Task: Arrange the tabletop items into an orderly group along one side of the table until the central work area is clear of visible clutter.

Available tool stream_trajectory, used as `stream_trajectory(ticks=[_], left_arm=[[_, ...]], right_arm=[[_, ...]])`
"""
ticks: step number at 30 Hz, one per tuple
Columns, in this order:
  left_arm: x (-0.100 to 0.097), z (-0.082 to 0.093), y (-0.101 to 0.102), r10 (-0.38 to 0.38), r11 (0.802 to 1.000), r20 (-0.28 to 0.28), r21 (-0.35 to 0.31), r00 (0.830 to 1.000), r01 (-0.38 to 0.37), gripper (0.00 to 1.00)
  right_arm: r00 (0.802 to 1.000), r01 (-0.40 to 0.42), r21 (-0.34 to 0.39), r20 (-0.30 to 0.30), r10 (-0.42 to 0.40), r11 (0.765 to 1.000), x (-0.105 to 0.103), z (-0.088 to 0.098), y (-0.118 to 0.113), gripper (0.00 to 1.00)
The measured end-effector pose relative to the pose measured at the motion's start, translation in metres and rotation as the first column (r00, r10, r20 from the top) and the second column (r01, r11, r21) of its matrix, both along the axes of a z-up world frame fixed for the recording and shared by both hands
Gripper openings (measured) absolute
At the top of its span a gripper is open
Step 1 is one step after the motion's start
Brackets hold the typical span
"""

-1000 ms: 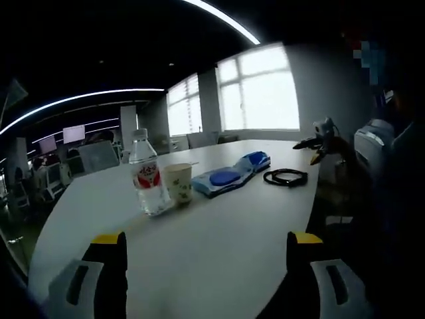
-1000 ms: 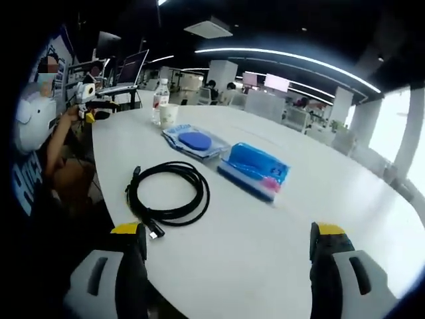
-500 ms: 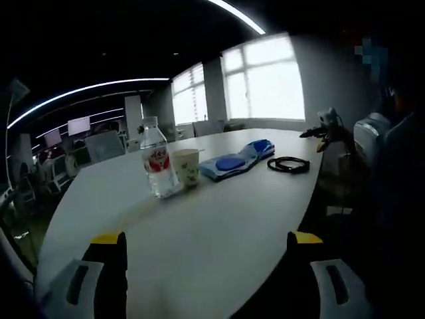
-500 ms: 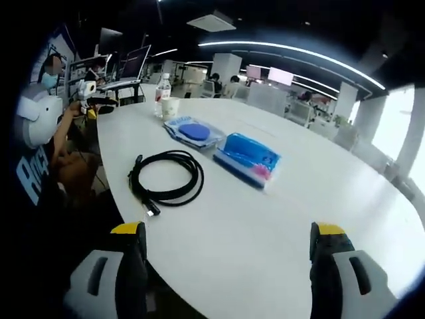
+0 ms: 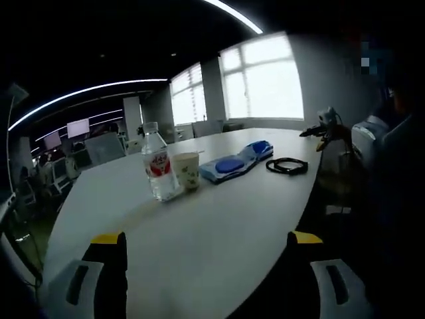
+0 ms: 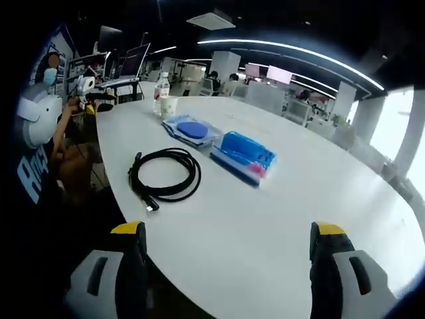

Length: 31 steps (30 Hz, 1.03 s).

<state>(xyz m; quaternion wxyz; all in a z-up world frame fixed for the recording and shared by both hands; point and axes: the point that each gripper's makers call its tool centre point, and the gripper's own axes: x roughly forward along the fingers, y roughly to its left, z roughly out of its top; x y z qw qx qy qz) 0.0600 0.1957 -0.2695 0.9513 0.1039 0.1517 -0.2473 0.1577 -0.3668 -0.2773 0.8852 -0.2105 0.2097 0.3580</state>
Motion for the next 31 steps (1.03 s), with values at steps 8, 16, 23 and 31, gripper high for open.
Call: stream_trajectory(ticks=[8,16,23,31], left_arm=[[0.001,-0.003,-0.007,-0.018,1.000,-0.006,0.010,1.000,0.018,1.00],[0.005,-0.003,-0.006,-0.010,1.000,-0.004,0.006,1.000,0.010,1.00],[0.010,-0.009,-0.015,-0.030,0.999,-0.017,0.011,0.999,0.030,1.00],[0.012,-0.005,-0.018,-0.036,0.999,-0.011,0.009,0.999,0.036,1.00]], right_arm=[[1.000,-0.013,0.004,-0.006,0.013,1.000,-0.001,-0.004,0.005,1.00],[1.000,-0.014,0.002,-0.015,0.014,1.000,0.000,-0.008,0.006,1.00],[0.999,-0.017,-0.002,-0.029,0.017,1.000,0.001,-0.015,0.008,1.00],[0.999,-0.015,-0.005,-0.034,0.014,1.000,0.002,-0.016,0.007,1.00]])
